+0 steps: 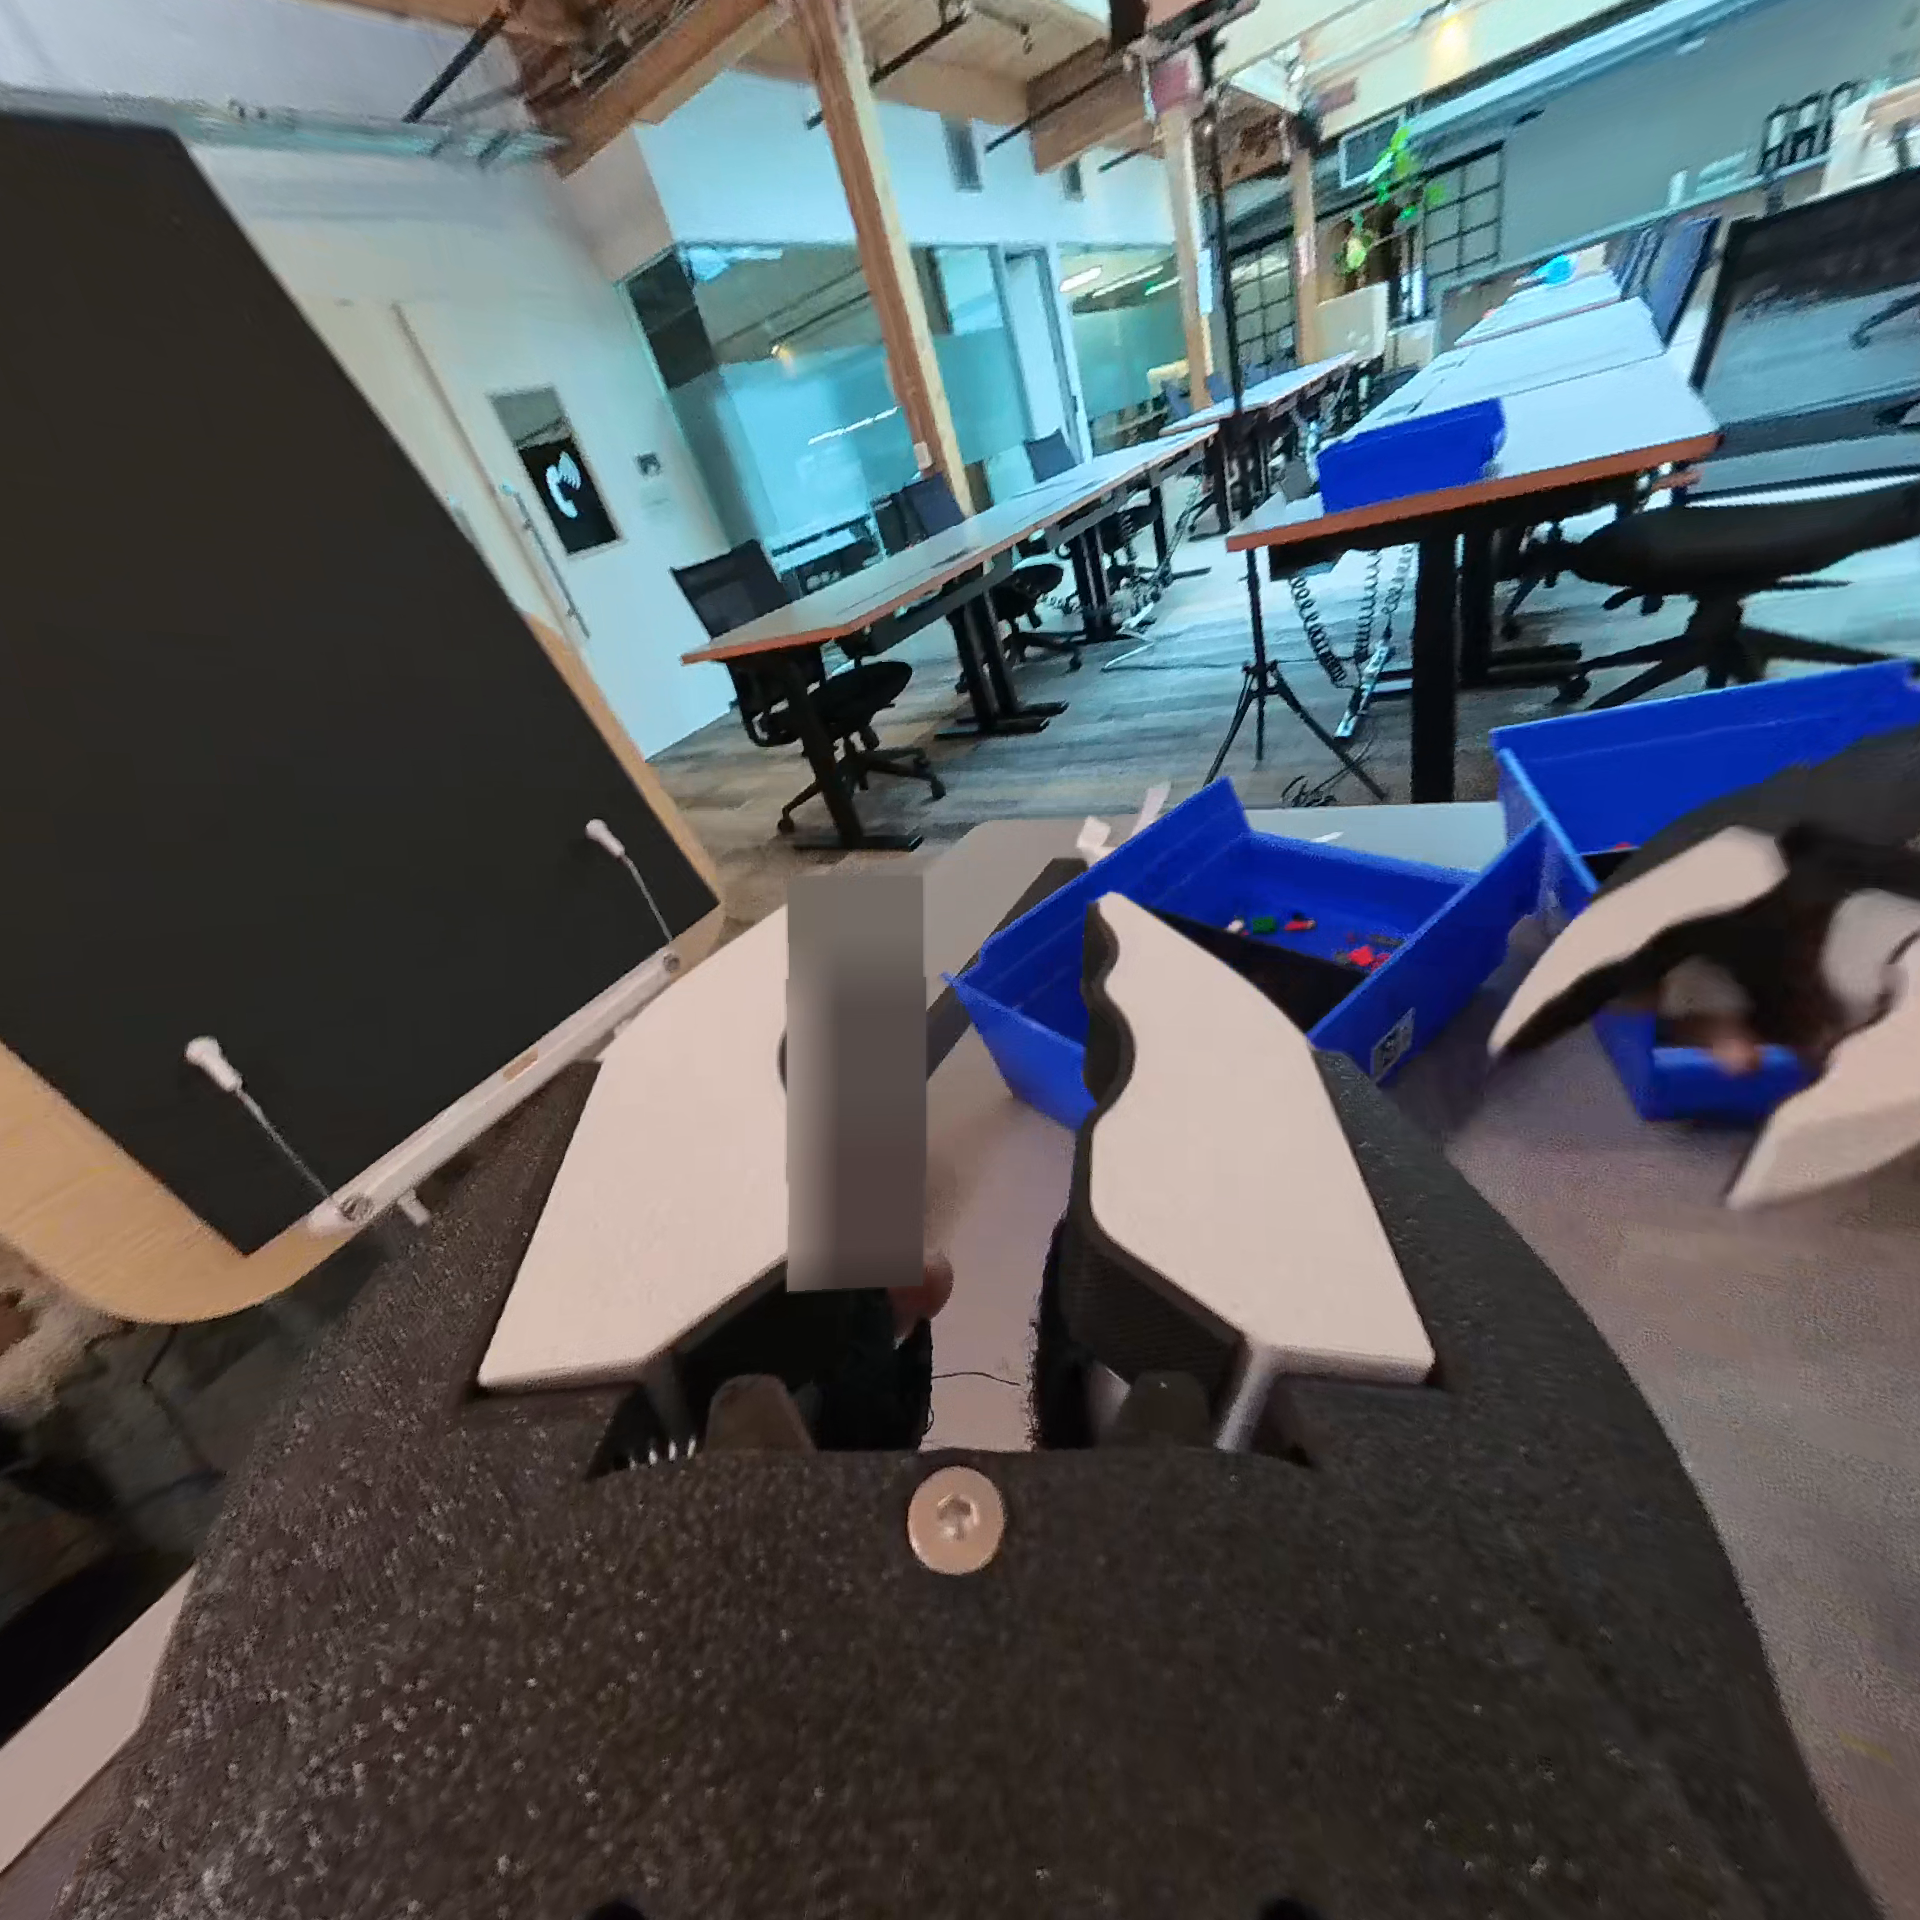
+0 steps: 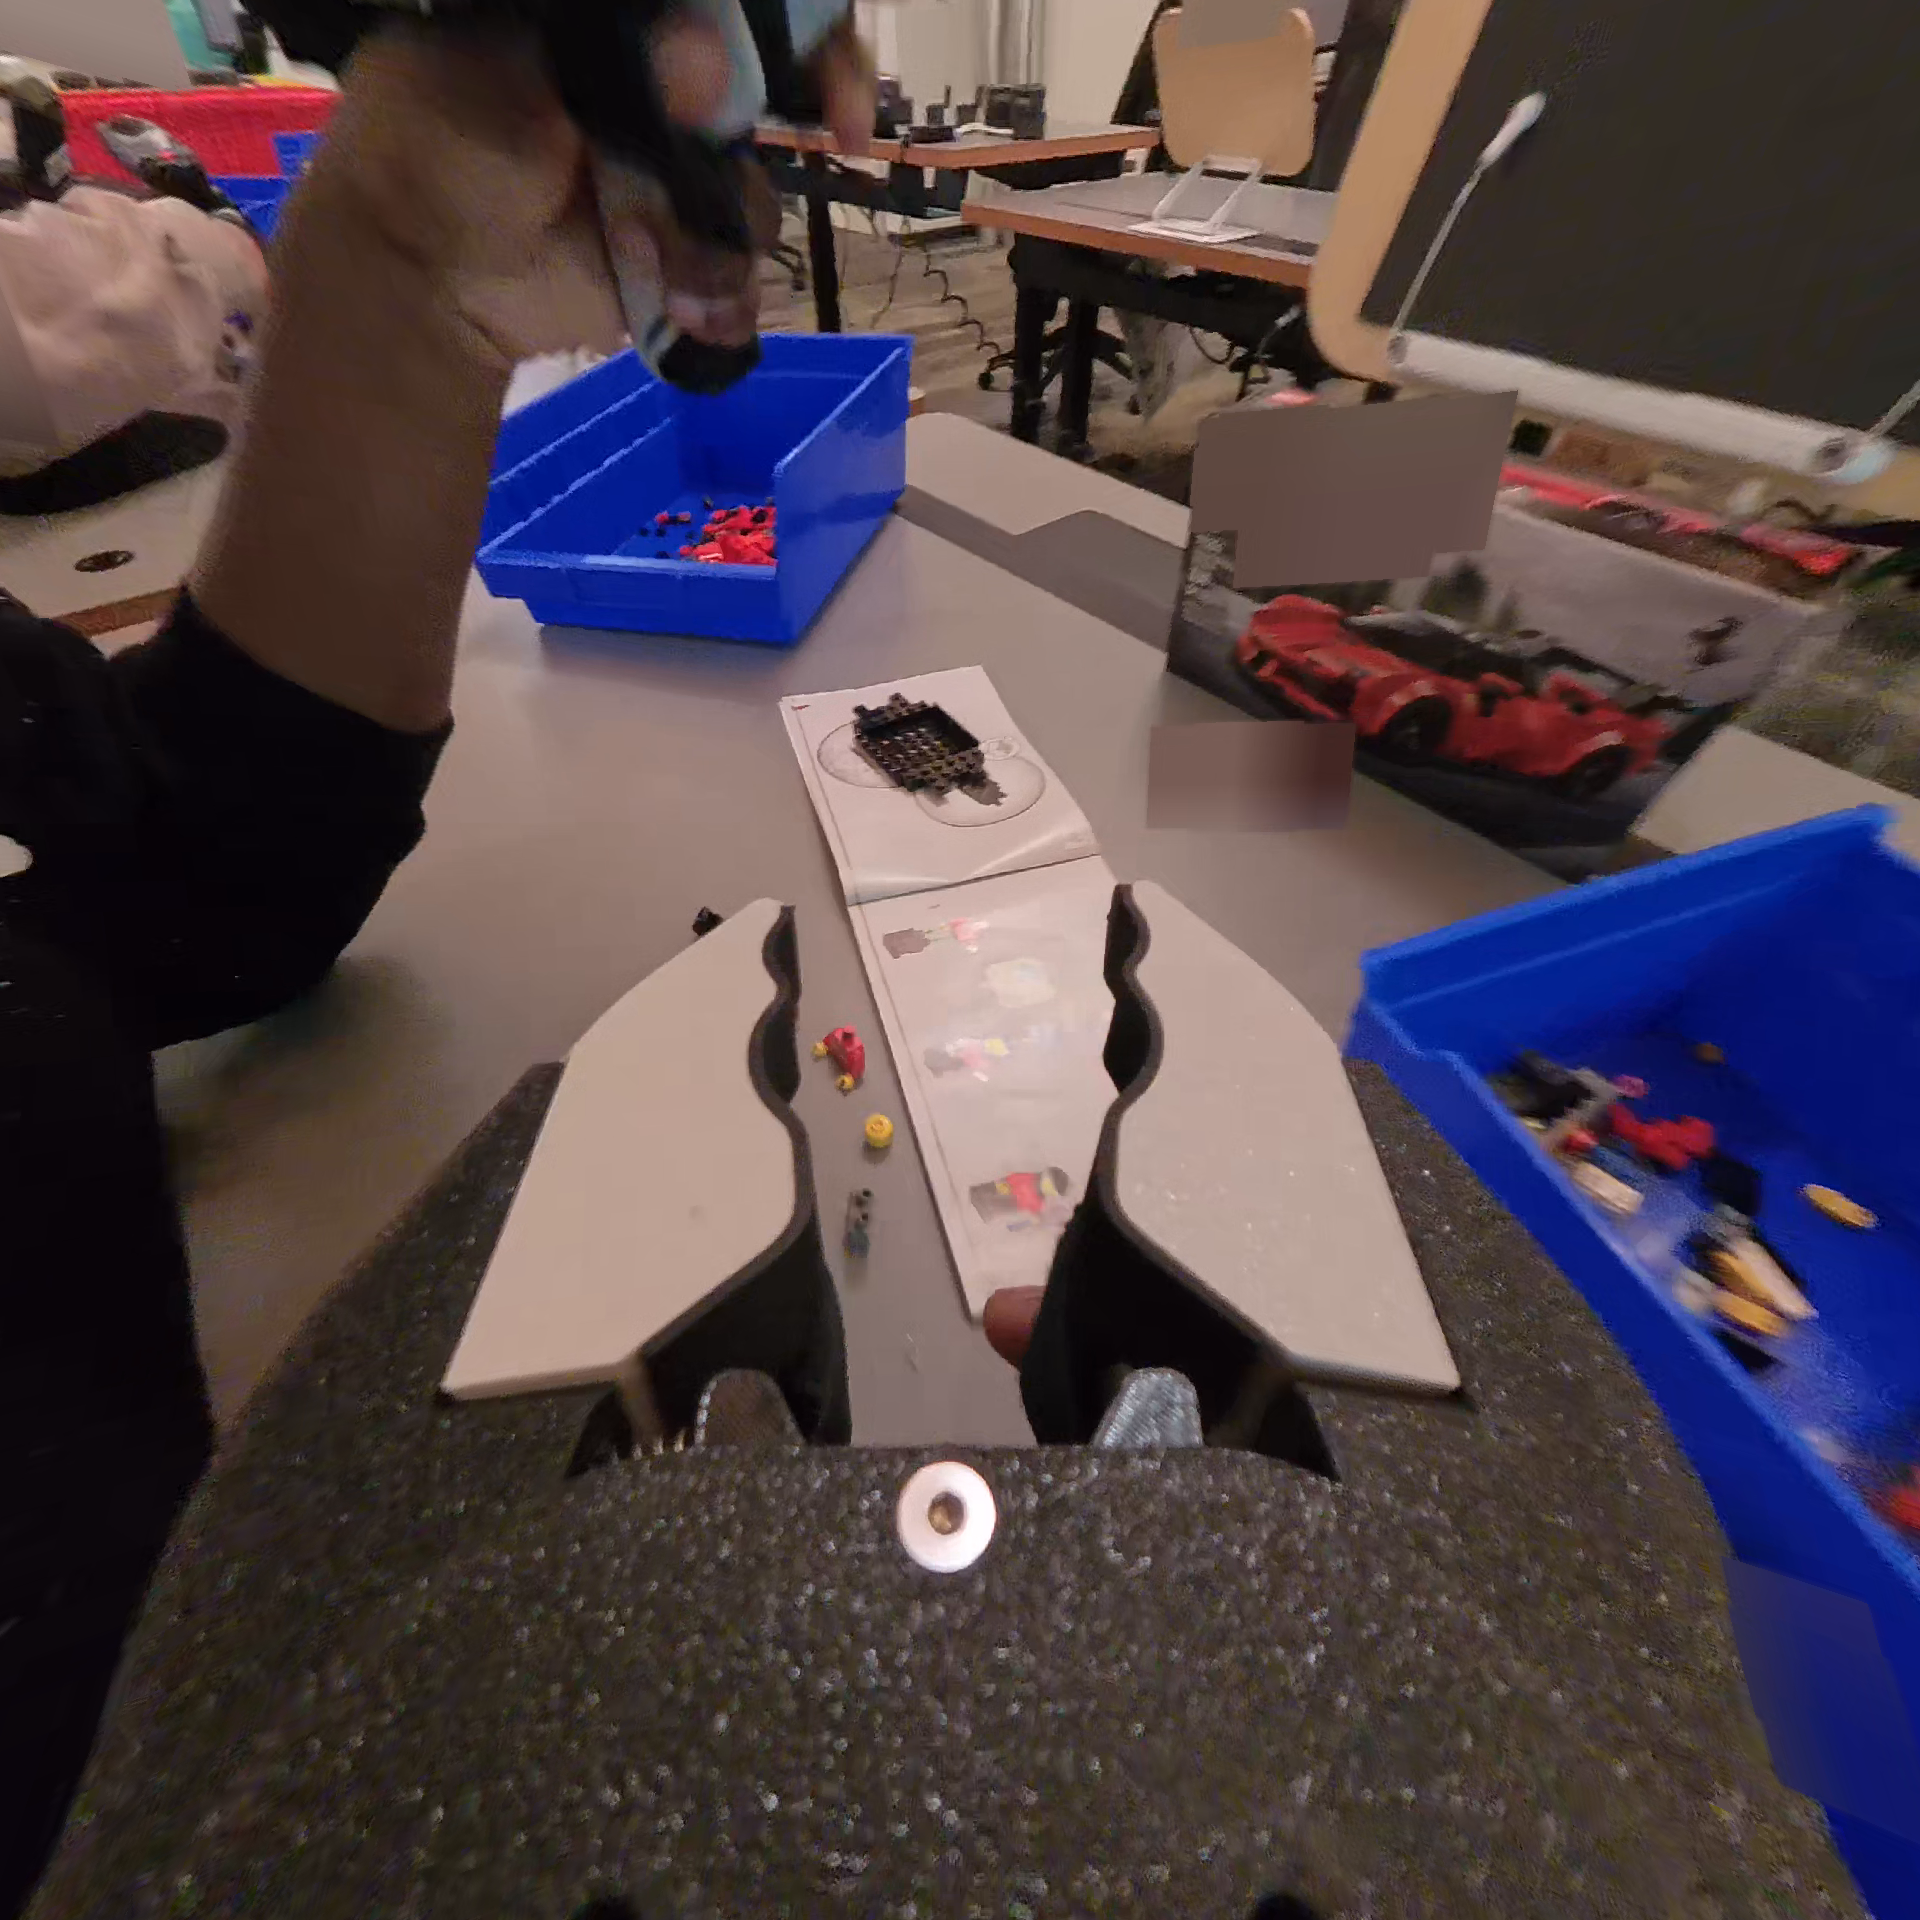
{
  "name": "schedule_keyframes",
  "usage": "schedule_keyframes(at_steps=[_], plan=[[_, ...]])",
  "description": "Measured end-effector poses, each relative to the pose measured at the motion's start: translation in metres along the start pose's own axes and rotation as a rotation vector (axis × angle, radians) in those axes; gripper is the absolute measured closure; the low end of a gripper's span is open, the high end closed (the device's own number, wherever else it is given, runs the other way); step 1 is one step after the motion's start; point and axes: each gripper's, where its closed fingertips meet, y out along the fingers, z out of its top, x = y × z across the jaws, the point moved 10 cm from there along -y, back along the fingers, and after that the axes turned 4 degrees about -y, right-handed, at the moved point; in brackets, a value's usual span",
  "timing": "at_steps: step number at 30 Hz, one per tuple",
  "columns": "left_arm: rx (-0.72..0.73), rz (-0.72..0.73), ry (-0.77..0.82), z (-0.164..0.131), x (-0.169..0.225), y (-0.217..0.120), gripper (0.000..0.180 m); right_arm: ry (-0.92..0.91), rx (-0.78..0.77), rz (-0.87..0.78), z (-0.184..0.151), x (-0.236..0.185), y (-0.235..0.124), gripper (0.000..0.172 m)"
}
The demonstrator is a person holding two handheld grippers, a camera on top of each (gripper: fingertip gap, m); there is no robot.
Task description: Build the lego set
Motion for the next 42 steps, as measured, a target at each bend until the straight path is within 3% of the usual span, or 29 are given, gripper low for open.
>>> schedule_keyframes(at_steps=[7, 13, 17, 21, 24, 35, 42], plan=[[0.018, 0.001, -0.132, -0.023, -0.025, 0.009, 0.138, 0.010, -0.105, -0.208, 0.033, 0.041, -0.076, 0.117], [0.005, -0.046, -0.167, -0.029, -0.021, 0.018, 0.138, -0.104, -0.400, -0.225, 0.045, 0.101, -0.093, 0.115], [-0.009, -0.083, -0.202, -0.030, -0.019, 0.021, 0.138, -0.141, -0.508, -0.221, 0.037, 0.163, -0.092, 0.136], [-0.021, -0.076, -0.227, -0.036, -0.024, 0.023, 0.138, -0.229, -0.628, -0.145, 0.015, 0.214, -0.071, 0.169], [-0.036, -0.052, -0.227, -0.042, -0.028, 0.025, 0.139, -0.254, -0.689, 0.020, -0.005, 0.229, -0.047, 0.171], [-0.089, 0.023, -0.138, -0.046, -0.029, 0.028, 0.139, -0.502, -0.837, 0.400, -0.011, 0.256, 0.061, 0.122], [-0.113, 0.020, -0.129, -0.050, -0.028, 0.030, 0.139, -0.442, -0.841, 0.534, -0.032, 0.260, 0.112, 0.119]])
